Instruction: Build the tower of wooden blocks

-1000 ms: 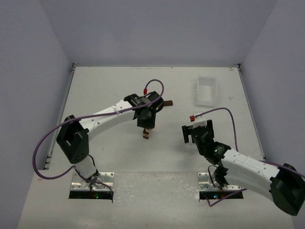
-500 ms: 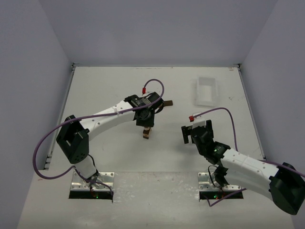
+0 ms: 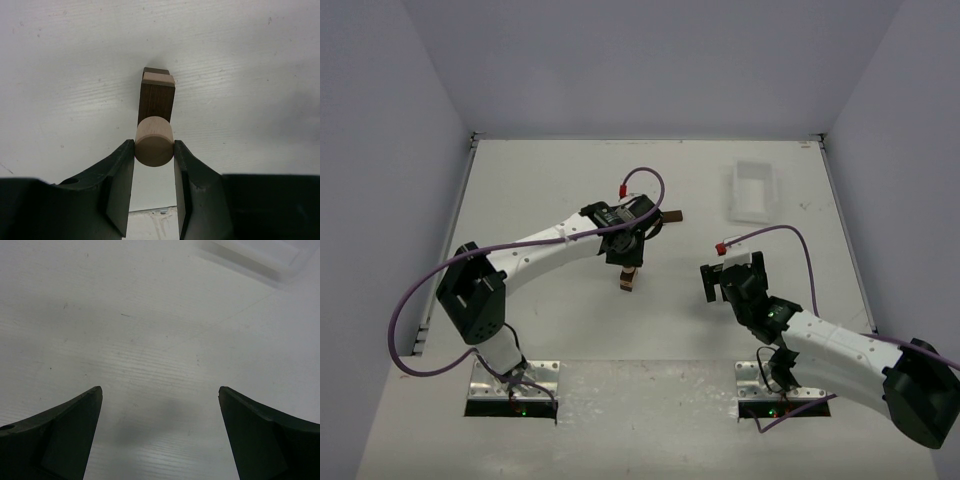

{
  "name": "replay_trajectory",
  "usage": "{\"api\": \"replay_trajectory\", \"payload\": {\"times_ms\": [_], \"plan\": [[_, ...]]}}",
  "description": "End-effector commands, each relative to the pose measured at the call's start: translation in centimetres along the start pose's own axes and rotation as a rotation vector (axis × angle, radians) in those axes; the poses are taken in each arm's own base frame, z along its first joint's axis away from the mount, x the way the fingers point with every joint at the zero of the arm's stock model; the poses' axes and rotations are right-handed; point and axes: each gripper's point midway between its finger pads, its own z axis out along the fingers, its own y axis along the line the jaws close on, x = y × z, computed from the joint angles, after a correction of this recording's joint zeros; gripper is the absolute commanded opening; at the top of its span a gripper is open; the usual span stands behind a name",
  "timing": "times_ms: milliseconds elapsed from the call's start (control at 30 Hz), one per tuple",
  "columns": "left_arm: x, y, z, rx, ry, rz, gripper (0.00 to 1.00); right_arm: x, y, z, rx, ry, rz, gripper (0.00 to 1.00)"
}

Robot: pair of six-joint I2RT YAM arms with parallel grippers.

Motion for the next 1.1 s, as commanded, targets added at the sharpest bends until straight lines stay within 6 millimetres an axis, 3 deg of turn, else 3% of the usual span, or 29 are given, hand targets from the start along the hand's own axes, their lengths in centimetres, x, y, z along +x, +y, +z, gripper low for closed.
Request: {"api": "replay_trajectory", "payload": {"times_ms": [0,1067], "plan": [[-1.17,-0.38,-1.09,0.043,-0.058,0.005,0.0,-1.57,0.15,0.12,0.001,-0.038,0.026,0.99],[-1.63,-0.78,-0.81,0.058,-0.065,0.076,0.01,-1.51,-0.09,0.13,0.014,-0.038,0.021,0.99]]}}
